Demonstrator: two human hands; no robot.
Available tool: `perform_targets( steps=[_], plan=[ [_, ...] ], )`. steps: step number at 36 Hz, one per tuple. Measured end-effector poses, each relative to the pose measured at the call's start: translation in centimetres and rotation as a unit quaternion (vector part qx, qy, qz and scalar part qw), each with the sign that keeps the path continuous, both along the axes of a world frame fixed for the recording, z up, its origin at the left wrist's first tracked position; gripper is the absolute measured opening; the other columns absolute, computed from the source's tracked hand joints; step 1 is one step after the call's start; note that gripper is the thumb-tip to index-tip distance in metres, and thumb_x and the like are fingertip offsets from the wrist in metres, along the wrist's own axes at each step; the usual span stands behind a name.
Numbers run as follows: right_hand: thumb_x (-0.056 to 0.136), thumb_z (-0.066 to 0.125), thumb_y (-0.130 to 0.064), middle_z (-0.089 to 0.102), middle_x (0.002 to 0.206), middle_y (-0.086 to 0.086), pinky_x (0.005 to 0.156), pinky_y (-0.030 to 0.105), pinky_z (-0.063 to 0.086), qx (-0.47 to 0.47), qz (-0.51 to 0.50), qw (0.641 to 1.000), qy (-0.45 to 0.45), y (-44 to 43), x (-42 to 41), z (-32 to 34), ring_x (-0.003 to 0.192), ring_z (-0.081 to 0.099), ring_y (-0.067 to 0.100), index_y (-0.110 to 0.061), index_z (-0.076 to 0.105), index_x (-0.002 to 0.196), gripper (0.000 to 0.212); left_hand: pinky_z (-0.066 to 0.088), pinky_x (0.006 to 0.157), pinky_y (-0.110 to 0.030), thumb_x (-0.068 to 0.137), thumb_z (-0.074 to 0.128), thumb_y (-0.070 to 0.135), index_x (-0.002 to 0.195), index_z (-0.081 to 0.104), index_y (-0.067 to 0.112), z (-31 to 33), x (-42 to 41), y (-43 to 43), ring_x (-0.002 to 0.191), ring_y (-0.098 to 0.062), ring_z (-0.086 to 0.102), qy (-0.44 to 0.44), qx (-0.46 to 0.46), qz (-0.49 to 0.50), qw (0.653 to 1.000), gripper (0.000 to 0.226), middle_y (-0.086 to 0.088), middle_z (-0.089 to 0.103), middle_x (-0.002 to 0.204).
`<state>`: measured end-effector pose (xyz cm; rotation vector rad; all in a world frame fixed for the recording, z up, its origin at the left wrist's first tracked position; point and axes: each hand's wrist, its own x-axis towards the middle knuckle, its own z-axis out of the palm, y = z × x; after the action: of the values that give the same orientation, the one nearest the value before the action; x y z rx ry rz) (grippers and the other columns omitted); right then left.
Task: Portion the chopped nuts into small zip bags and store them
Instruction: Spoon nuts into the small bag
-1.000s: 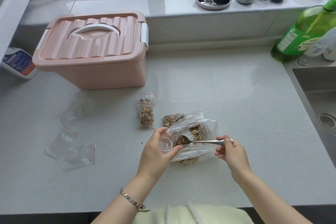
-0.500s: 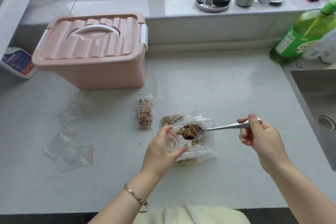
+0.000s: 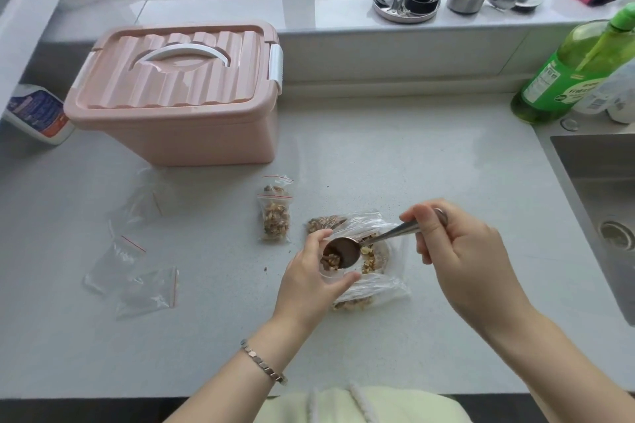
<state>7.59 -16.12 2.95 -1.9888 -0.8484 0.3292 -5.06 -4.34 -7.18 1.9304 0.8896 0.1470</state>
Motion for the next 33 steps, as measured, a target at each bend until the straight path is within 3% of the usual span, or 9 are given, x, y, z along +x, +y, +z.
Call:
perform_targets(
  steps=[3,7,11,13,17,22,25,30,33],
  plan=[
    [0.091,0.034,-0.045,0.055,0.074,-0.005,0.054,0.027,0.040,0.016,0.017,0.998,-0.060,-0.3,-0.3,0.6,0.062,0.052,0.017,-0.027,0.060,0.079,0.033,0.045,0.094,-0.030,0.069,0.076,0.042,0.126,0.039,0.032,-0.1,-0.1,0.0,0.109,-0.009,0.052,-0.001,0.011,0.000,1.000,0.068,0.009,0.058,0.118],
    [0.092,0.036,-0.041,0.055,0.073,-0.018,0.054,0.019,0.040,0.039,0.021,0.995,-0.086,-0.6,-0.3,1.0,0.062,0.053,0.007,-0.021,0.062,0.084,0.034,0.044,0.093,-0.028,0.069,0.074,0.045,0.127,0.038,0.032,-0.2,-0.2,0.2,0.107,-0.010,0.053,-0.004,0.017,-0.003,1.000,0.070,0.009,0.057,0.117],
    [0.091,0.036,-0.046,0.057,0.074,-0.007,0.054,0.025,0.041,0.036,0.040,0.997,-0.055,-0.4,-0.5,0.1,0.060,0.053,0.012,-0.024,0.061,0.082,0.035,0.043,0.097,-0.030,0.070,0.076,0.041,0.124,0.038,0.035,-0.3,-0.2,0.2,0.111,-0.009,0.053,-0.015,0.010,-0.008,1.000,0.067,0.008,0.057,0.119],
    [0.091,0.035,-0.049,0.057,0.073,-0.007,0.053,0.021,0.040,0.043,0.032,0.997,-0.054,-0.6,-0.4,-0.3,0.059,0.053,0.010,-0.027,0.061,0.081,0.035,0.043,0.097,-0.029,0.070,0.075,0.042,0.123,0.038,0.035,-0.4,-0.3,0.2,0.111,-0.009,0.052,-0.016,0.015,-0.013,1.000,0.065,0.009,0.057,0.119],
    [0.089,0.035,-0.046,0.058,0.068,-0.013,0.054,0.009,0.037,0.059,-0.043,0.997,-0.034,-1.6,0.9,-0.8,0.057,0.054,0.003,-0.033,0.058,0.080,0.028,0.044,0.091,-0.024,0.069,0.073,0.045,0.120,0.034,0.037,-0.7,-0.8,0.4,0.103,-0.007,0.054,-0.021,0.028,-0.002,0.999,0.064,0.010,0.059,0.109],
    [0.087,0.036,-0.049,0.056,0.057,-0.007,0.055,0.013,0.038,-0.009,-0.074,0.997,-0.006,-2.8,1.8,-4.6,0.061,0.055,0.007,-0.032,0.058,0.079,0.029,0.037,0.091,-0.011,0.070,0.076,0.033,0.117,0.038,0.031,-1.8,-1.4,0.4,0.101,-0.003,0.054,-0.027,0.007,0.012,1.000,0.060,0.016,0.057,0.102],
    [0.084,0.031,-0.054,0.053,0.056,-0.006,0.057,0.018,0.038,-0.047,-0.063,0.997,-0.016,-3.2,1.4,-7.2,0.066,0.055,0.012,-0.025,0.060,0.084,0.041,0.032,0.089,-0.001,0.071,0.077,0.024,0.116,0.037,0.031,-2.5,-1.8,0.3,0.100,0.005,0.051,-0.011,-0.003,0.005,1.000,0.061,0.019,0.055,0.099],
    [0.094,0.045,-0.036,0.050,0.063,-0.019,0.062,0.023,0.039,-0.072,-0.037,0.996,-0.034,-3.4,1.0,-9.2,0.062,0.054,0.006,-0.011,0.066,0.090,0.033,0.033,0.082,0.001,0.068,0.080,0.020,0.117,0.036,0.031,-3.5,-2.5,0.0,0.099,0.010,0.048,0.017,-0.041,0.031,0.999,0.067,0.018,0.054,0.103],
    [0.094,0.046,-0.022,0.050,0.061,-0.018,0.062,0.020,0.039,-0.091,-0.025,0.995,-0.017,-3.2,0.7,-9.5,0.059,0.054,0.007,-0.016,0.064,0.087,0.021,0.033,0.083,-0.001,0.068,0.080,0.019,0.119,0.036,0.030,-3.9,-2.9,-0.2,0.101,0.005,0.049,0.029,-0.058,0.049,0.997,0.068,0.019,0.053,0.106]
  ],
)
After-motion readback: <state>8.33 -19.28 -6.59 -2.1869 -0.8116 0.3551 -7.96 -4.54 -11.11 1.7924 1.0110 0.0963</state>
